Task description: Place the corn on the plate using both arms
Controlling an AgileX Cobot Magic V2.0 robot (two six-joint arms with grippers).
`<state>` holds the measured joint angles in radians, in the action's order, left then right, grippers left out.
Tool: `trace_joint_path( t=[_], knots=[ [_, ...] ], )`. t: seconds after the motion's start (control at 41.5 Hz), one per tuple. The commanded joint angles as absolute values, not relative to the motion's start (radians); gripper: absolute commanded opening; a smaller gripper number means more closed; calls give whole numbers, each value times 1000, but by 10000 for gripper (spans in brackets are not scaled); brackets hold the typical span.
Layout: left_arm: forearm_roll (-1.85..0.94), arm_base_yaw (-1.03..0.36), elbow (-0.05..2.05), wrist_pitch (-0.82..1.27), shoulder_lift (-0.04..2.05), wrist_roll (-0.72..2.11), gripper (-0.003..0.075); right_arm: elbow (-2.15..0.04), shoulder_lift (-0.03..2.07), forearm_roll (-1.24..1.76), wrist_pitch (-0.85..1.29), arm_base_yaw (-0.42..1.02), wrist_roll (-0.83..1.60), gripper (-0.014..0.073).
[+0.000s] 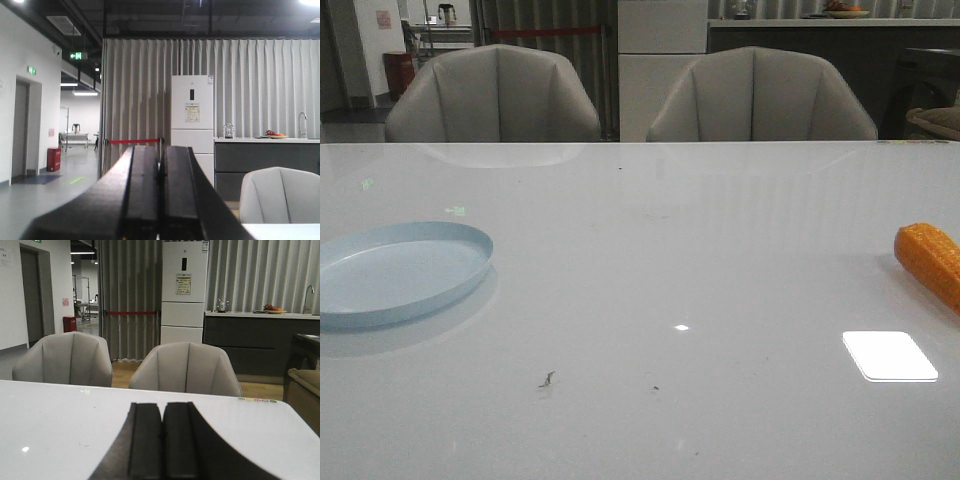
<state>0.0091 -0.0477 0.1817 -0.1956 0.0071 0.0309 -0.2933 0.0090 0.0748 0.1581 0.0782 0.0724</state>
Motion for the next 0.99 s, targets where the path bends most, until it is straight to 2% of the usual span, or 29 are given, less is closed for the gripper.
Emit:
trace_joint_path(
  t=[0.0,0.265,0.482,0.675,0.723,0.82,0.965],
  knots=[
    [33,-48,310,-179,72,24,94,-427,86,74,171,78,69,65],
    [37,-48,505,-71,352,24,94,-623,359,74,213,78,69,65],
    [30,-48,512,-104,608,24,94,-630,593,74,151,78,69,65],
    [32,-48,512,-159,754,24,102,-630,750,76,153,78,69,74],
    [32,-48,512,-155,788,24,121,-630,775,83,162,78,69,92],
    [32,-48,512,-155,832,24,207,-630,814,108,164,78,69,151],
    [32,-48,512,-163,904,24,362,-630,866,145,165,78,69,297]
  ],
)
